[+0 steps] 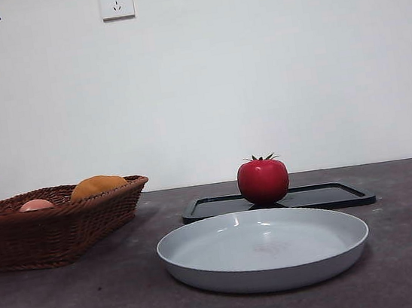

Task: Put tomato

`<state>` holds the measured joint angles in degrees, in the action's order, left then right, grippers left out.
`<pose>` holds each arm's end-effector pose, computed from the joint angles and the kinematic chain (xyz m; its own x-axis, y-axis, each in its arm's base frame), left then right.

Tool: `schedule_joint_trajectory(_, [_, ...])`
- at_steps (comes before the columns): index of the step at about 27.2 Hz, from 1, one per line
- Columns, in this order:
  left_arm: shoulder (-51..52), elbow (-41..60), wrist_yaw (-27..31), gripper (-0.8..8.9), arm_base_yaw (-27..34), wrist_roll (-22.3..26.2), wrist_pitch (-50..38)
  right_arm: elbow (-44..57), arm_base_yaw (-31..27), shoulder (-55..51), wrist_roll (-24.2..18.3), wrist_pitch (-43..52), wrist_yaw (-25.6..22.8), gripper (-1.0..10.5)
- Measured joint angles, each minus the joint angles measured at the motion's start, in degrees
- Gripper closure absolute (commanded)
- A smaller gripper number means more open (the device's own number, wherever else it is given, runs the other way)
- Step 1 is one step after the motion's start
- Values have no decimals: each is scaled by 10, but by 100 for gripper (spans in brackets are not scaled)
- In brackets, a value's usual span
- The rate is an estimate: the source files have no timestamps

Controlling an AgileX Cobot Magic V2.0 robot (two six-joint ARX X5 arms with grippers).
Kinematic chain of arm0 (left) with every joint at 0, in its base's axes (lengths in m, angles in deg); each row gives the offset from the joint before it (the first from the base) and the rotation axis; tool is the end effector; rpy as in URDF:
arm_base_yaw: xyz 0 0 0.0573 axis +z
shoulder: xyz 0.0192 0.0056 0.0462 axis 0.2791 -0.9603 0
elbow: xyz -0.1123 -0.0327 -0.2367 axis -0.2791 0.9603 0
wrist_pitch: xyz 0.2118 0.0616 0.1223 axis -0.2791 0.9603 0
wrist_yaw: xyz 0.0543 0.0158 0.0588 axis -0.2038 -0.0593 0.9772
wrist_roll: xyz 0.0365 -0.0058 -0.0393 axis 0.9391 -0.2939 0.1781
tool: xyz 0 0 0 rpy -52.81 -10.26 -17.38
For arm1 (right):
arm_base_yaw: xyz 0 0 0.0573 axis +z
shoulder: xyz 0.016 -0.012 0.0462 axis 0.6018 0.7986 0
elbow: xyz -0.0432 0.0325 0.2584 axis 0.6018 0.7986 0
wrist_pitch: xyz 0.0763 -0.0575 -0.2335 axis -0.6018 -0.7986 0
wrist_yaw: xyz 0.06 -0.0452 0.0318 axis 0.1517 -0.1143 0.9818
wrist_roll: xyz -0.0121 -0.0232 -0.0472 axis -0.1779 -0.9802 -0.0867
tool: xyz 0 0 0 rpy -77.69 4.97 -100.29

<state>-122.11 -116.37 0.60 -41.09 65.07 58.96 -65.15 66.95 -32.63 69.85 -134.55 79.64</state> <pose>0.1473 -0.0854 0.3549 0.2416 -0.7024 -0.6695 0.7176 0.5938 -0.3640 0.0979 0.0660 0.3476 0.4140 0.5716 -0.7085 -0.6243 0.7447 0.2360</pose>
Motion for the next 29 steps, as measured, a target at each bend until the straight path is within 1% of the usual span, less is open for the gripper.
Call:
schedule_joint_trajectory(13, [0,0,0,316,0,0,0,2,0,-4,1,4,0,403])
schedule_joint_trajectory(14, [0,0,0,319,0,0,0,2,0,-4,1,4,0,406])
schedule_joint_trajectory(15, [0,0,0,329,0,0,0,2,0,-4,1,4,0,436])
schedule_joint_trajectory(17, [0,0,0,437,0,0,0,2,0,-4,1,4,0,576])
schedule_joint_trajectory(19, [0,0,0,612,0,1,0,2,0,-4,3,4,0,760])
schedule_joint_trajectory(21, [0,0,0,758,0,2,0,2,0,-4,3,4,-2,881])
schedule_joint_trajectory(22, [0,0,0,813,0,2,1,2,0,-4,4,4,-3,921])
schedule_joint_trajectory(23, [0,0,0,806,0,2,1,2,0,-4,4,4,-3,935])
schedule_joint_trajectory(29, [0,0,0,806,0,2,2,2,0,-4,4,4,-3,935])
